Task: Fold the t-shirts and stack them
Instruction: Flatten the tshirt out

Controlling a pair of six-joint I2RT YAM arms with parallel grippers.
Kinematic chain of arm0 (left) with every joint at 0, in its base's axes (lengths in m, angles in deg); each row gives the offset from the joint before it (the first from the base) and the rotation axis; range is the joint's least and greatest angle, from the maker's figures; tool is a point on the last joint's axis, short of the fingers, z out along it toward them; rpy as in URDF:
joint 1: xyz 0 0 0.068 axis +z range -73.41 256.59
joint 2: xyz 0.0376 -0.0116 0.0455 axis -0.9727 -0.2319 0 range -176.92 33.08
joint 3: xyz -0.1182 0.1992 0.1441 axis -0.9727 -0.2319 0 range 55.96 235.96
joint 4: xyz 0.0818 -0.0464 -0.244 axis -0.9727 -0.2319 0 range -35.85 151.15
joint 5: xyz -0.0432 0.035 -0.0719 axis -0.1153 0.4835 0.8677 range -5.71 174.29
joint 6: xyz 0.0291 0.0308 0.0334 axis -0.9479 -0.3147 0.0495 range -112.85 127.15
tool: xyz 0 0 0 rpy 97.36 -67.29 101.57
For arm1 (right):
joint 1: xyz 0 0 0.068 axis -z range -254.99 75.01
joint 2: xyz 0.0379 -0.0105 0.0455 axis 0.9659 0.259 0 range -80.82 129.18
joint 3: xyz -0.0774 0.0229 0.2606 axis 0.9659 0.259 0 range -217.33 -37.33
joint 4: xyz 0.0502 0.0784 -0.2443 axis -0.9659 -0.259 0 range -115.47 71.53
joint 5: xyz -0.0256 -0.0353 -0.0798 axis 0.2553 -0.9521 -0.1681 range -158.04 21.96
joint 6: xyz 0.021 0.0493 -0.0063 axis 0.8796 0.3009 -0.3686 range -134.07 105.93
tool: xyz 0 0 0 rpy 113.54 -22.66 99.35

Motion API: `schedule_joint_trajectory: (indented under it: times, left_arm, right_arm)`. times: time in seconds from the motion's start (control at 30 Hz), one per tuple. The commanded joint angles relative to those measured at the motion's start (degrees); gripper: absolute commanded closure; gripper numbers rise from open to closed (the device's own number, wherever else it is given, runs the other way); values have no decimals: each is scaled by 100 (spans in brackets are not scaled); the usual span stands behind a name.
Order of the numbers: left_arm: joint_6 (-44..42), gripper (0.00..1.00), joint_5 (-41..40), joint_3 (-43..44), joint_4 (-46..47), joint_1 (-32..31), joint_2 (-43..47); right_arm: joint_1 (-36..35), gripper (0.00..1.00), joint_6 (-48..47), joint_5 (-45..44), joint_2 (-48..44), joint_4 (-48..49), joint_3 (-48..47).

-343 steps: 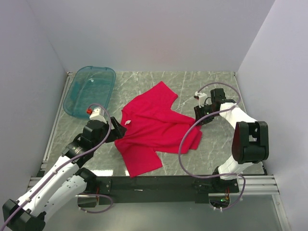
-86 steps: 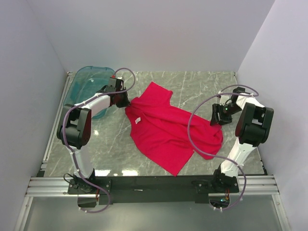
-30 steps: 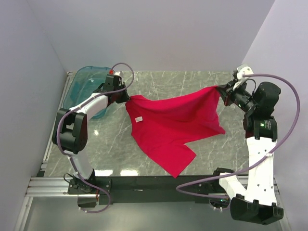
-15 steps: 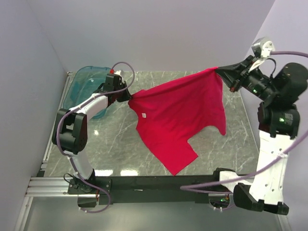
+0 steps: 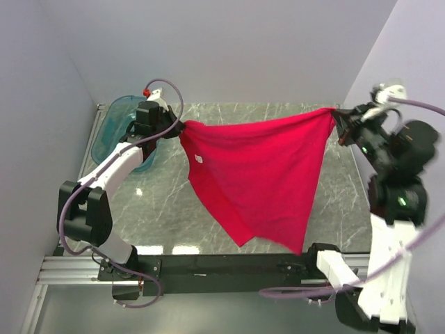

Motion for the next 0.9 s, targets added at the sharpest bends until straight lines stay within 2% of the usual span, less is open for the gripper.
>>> schedule_joint_trajectory:
  times: [0.0,0.07,0.23,0.37,0.5,0.57,0.6,0.63,0.67,0.7,0.73,0.77,0.83,0.87]
  left_arm:
    - [-75,100,-168,-169,-16,63,-68]
    - [-57,100,-133,-186,-112,63,-261]
    - [30,100,-72,-195,-130,63,-744]
    - [83,100,-1,-379,-104,46,-693]
    - [127,100,86,-704,-341,28,-385]
    - [171,100,104,-1010,-543,-7,-113]
    - [232,100,148,-1160,-578,-16,18]
    - [268,100,157,-1310,-613,-42,272]
    - [303,100,174,-1616,-701,-60,414]
    - [373,100,209,-1776,-762,-86,563]
    - [417,100,305,-1934,-824,-130,843]
    - [461,100,411,-2214,-973,-130,985]
    - [645,100,814,-2618,-1088,-156,1371]
    - [707,100,990,-2734,-1184,-156,1486]
  right_arm:
    - [62,100,-376,-1837,487,739,1282]
    - [62,100,-482,-2048,838,1038,1854]
    - [88,100,-772,-2234,1944,1671,2560]
    - [211,100,-869,-1953,2456,1637,2754]
    - [413,100,-1193,-1287,2352,1130,2903]
    - [545,100,-1938,-164,1958,682,3043]
    - [650,100,-2315,197,1765,53,3114]
    - [686,100,-3250,914,1354,-345,3184]
    - [695,100,-3877,1182,1115,-828,3333]
    - [704,100,-4519,1342,886,-1346,3439]
    - [704,100,-5543,1404,449,-2178,3579]
    - [695,100,-6067,1353,262,-2586,3850]
    - [686,100,-6737,1029,-134,-3046,4185]
    - [695,100,-6758,661,-205,-3021,4483]
